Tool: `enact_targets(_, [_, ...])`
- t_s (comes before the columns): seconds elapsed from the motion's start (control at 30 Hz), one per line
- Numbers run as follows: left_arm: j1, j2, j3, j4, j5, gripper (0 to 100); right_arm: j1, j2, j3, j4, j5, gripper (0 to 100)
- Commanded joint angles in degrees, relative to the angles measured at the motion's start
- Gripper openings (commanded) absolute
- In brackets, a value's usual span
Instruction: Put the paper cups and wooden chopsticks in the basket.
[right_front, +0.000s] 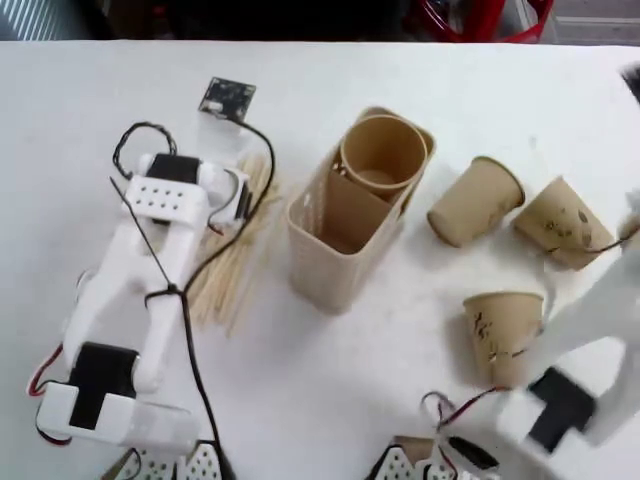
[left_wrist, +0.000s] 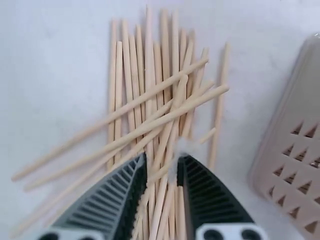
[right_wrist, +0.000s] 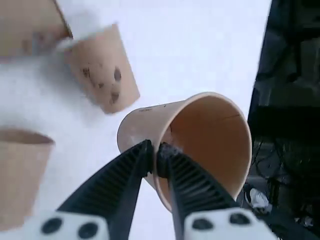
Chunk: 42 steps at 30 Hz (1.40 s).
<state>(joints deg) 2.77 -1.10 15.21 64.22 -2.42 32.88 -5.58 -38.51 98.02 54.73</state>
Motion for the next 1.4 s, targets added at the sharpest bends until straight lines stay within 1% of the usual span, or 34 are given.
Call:
enact_targets(0.0, [-0.5,-2.2,1.4,-2.8,0.6,12,-13.6,-12.2,-2.5,0.5,-12.9,1.8])
enact_targets(0.1, [-0.5,-2.2,3.0,-5.7,0.6,12,-26.9,-17.9,-2.3,-0.5,-22.7,1.8])
enact_targets(0.17, [-0.6,-2.2,3.4,-6.6,0.6,12,-33.9,-19.0,-2.2,-2.0,-28.5,1.8])
enact_targets(0.27, [-0.6,-2.2,3.8,-7.1,0.7,12,-41.5,-18.1,-1.4,-4.5,-34.1,1.8])
enact_targets(0.37, [-0.7,-2.1,3.9,-7.5,0.7,12,-46.5,-15.2,1.3,-7.1,-35.4,1.8])
enact_targets(0.53, [-2.2,-2.2,3.7,-7.7,0.7,12,-46.8,-11.2,5.7,-11.6,-35.5,1.8])
enact_targets(0.7, [-2.2,-2.2,3.8,-8.2,0.7,12,-46.8,-8.0,8.7,-14.1,-35.4,1.8])
enact_targets(0.93, [-2.1,-2.1,3.9,-8.2,0.7,12,-42.9,-3.2,9.5,-15.7,-35.2,1.8])
enact_targets(1.1, [-2.1,-2.1,3.9,-8.2,0.7,12,-41.4,-3.8,9.3,-14.5,-34.9,1.8])
enact_targets(1.37, [-2.2,-2.1,3.9,-8.2,0.7,12,-42.2,-8.0,9.3,-11.1,-34.9,1.8])
